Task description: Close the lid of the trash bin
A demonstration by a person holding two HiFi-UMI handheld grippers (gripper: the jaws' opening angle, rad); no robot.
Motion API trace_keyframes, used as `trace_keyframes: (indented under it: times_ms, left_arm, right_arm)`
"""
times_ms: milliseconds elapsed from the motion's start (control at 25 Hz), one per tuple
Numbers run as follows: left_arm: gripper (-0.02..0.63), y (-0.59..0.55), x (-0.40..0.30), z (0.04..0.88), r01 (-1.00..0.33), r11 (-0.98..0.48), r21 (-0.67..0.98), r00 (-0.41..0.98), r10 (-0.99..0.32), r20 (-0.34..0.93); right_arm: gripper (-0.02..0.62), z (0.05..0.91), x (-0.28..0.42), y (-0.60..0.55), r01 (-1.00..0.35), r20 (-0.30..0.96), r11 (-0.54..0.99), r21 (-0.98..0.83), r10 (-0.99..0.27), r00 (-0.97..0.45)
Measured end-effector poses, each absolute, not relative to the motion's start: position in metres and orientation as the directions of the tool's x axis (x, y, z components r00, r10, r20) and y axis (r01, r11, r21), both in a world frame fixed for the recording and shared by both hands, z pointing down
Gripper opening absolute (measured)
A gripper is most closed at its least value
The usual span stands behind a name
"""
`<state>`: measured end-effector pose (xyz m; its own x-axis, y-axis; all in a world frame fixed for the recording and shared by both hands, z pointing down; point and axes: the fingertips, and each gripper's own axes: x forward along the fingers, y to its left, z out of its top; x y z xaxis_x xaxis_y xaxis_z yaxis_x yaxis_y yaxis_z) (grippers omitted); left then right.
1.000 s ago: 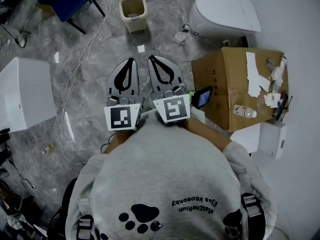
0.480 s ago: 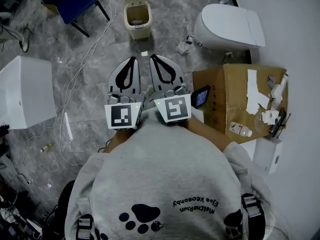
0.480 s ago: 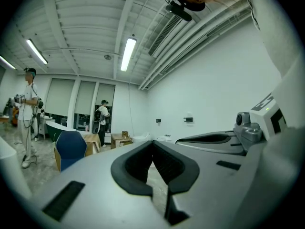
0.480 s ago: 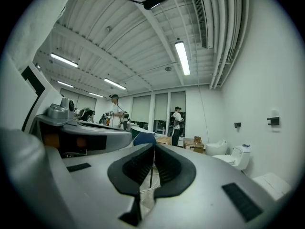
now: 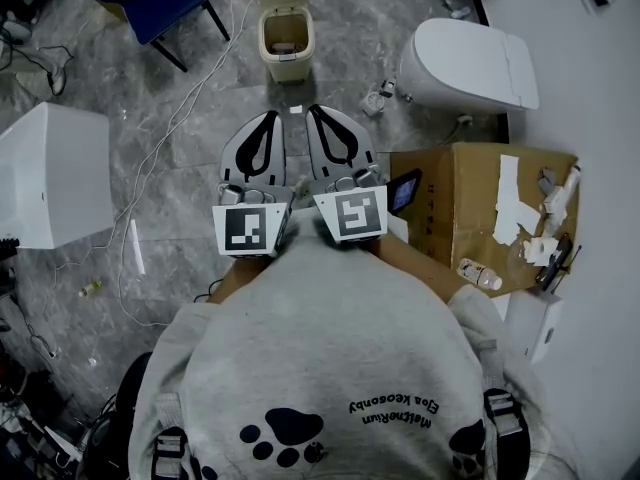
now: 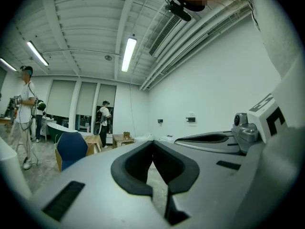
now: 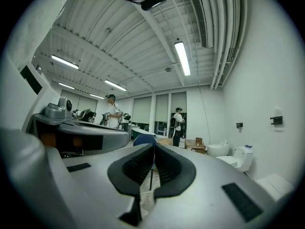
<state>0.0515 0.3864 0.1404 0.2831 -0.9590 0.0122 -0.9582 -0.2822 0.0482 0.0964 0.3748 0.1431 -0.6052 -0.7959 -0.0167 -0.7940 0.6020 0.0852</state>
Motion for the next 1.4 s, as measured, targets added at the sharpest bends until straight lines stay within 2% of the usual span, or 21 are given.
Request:
trace_keyframes:
  times_ms: [680, 920, 1040, 1280, 1400]
  left_arm:
    - [0.02, 0.333, 0.046, 0.144, -0.949, -0.312, 0.053, 0.313, -0.95, 0.007]
    - [0.02, 0.279, 0.027, 0.158, -0.95, -0.31, 0.042, 0.313, -0.948, 0.064]
    - [0.02, 0.248, 0.021, 0.156, -0.947, -0.313, 0.074, 0.316, -0.948, 0.036]
    - [0.02, 0.194, 0.0, 0.187, -0.937, -0.348, 0.027, 0.348, -0.936, 0.049]
    - [0.02, 0.17, -0.009, 0.189, -0.937, -0.345, 0.057, 0.348, -0.935, 0.072]
  right_arm:
    - [0.034, 0.147, 0.089, 0.321, -0.802, -0.012, 0.586, 0.115, -0.806, -0.591]
    - [0.034, 0.157, 0.073, 0.268, -0.803, 0.005, 0.587, 0.1, -0.808, -0.59]
    - [0.034, 0.162, 0.066, 0.238, -0.812, 0.026, 0.578, 0.076, -0.816, -0.578]
    - [0.034, 0.165, 0.048, 0.177, -0.829, 0.045, 0.556, 0.062, -0.831, -0.554]
    - [0.034, 0.164, 0.043, 0.152, -0.841, 0.049, 0.539, 0.057, -0.842, -0.536]
